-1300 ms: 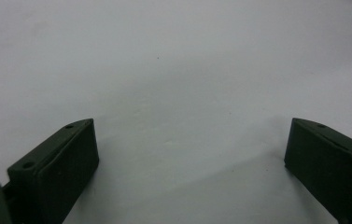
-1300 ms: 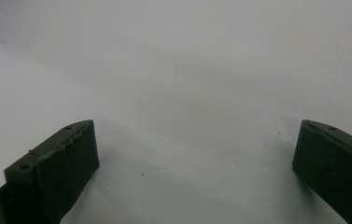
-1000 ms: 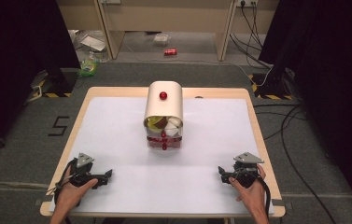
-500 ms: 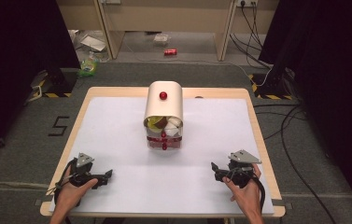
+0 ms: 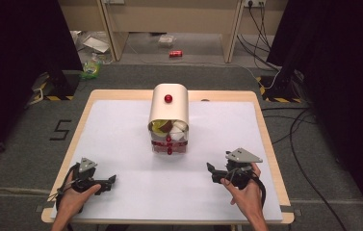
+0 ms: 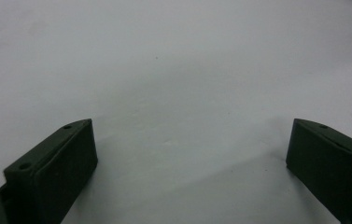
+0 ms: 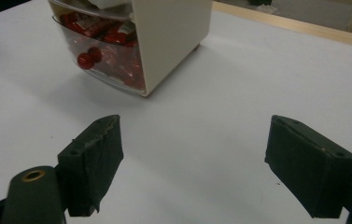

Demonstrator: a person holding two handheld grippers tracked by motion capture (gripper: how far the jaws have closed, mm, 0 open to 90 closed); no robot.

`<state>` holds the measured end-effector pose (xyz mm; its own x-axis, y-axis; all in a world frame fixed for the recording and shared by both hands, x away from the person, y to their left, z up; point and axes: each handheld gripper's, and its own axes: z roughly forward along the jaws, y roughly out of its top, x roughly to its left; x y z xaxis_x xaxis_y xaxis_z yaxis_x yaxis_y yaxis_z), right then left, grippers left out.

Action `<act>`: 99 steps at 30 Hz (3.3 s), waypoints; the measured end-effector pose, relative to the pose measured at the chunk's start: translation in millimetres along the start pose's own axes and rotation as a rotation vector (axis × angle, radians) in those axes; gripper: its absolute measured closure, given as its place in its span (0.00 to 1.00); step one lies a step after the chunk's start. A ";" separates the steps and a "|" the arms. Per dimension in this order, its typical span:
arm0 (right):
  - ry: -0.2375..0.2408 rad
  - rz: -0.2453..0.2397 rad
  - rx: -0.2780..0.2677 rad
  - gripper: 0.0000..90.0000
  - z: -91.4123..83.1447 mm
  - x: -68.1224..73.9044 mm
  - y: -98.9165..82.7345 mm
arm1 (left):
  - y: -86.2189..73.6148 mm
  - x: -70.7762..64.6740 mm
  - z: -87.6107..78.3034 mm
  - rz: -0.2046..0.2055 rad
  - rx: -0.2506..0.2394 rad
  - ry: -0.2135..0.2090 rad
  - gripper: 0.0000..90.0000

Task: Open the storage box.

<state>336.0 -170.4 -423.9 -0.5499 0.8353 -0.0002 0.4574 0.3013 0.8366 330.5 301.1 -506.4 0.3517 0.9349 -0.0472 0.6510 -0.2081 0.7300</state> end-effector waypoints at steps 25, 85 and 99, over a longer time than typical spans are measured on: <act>0.132 -0.080 -0.090 0.23 8.9 47.3 50.7 | 0.0 0.1 0.0 -0.001 0.000 -0.002 0.01; 0.210 -0.140 -0.207 0.30 31.7 74.2 94.3 | 0.0 0.3 0.1 0.000 0.001 -0.004 0.01; 0.201 -0.157 -0.205 0.33 45.1 73.9 98.8 | 0.0 0.3 0.1 0.000 0.001 -0.004 0.01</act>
<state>372.1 -58.1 -366.0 -0.7388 0.6723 -0.0474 0.2167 0.3035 0.9279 330.6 301.3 -506.4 0.3543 0.9338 -0.0498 0.6514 -0.2083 0.7295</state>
